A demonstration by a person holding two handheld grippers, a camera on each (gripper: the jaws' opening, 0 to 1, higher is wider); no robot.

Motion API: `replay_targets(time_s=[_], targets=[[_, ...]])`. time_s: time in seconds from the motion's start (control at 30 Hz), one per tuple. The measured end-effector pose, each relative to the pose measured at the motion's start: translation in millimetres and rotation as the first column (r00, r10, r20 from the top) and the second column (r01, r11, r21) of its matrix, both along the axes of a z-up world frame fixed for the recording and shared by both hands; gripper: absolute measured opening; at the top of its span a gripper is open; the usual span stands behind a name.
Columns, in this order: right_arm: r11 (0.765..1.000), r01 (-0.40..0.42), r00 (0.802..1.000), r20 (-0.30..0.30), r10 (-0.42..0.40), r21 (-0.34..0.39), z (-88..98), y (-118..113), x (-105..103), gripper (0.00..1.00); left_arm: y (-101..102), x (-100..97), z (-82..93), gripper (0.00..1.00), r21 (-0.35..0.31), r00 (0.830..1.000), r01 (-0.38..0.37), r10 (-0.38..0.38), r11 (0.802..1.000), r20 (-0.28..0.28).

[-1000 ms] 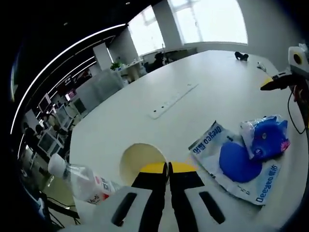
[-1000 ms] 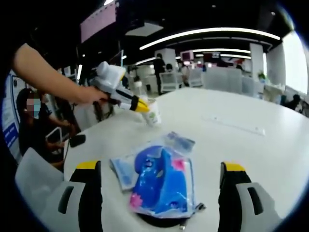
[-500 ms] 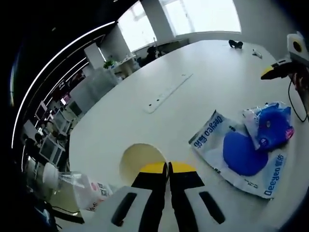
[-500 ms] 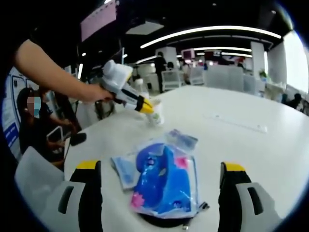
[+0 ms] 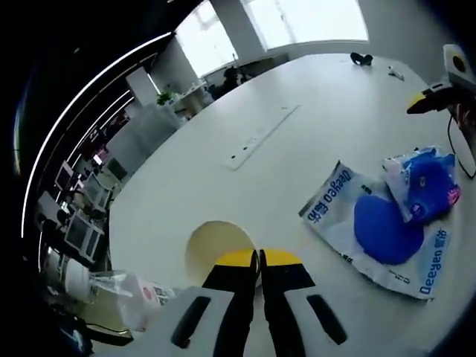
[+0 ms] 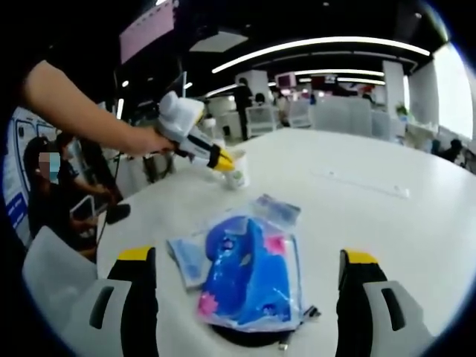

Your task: Arrange the tabletop items into an orderly group along one side of the table until the central work area is clear of visible clutter.

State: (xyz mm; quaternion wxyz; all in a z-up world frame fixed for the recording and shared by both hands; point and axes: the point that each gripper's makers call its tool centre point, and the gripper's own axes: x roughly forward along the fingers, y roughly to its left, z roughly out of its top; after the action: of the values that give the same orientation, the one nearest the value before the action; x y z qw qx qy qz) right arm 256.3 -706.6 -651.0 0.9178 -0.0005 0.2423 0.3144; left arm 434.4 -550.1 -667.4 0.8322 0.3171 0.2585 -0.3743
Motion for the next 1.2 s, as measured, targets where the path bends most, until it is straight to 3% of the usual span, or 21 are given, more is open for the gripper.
replay_targets(time_s=[0.2,1.2], targets=[[1.0,0.004,1.0,-0.004,-0.004,0.0,-1.4,0.0,0.1,1.0,6.5,8.2,1.1,0.01,0.013,0.999,-0.037,0.037,0.999,0.004],[1.0,0.008,1.0,-0.001,-0.008,0.006,0.3,-0.7,-1.5,1.0,5.4,5.9,3.8,0.02,0.025,1.0,-0.026,0.025,0.999,0.01]])
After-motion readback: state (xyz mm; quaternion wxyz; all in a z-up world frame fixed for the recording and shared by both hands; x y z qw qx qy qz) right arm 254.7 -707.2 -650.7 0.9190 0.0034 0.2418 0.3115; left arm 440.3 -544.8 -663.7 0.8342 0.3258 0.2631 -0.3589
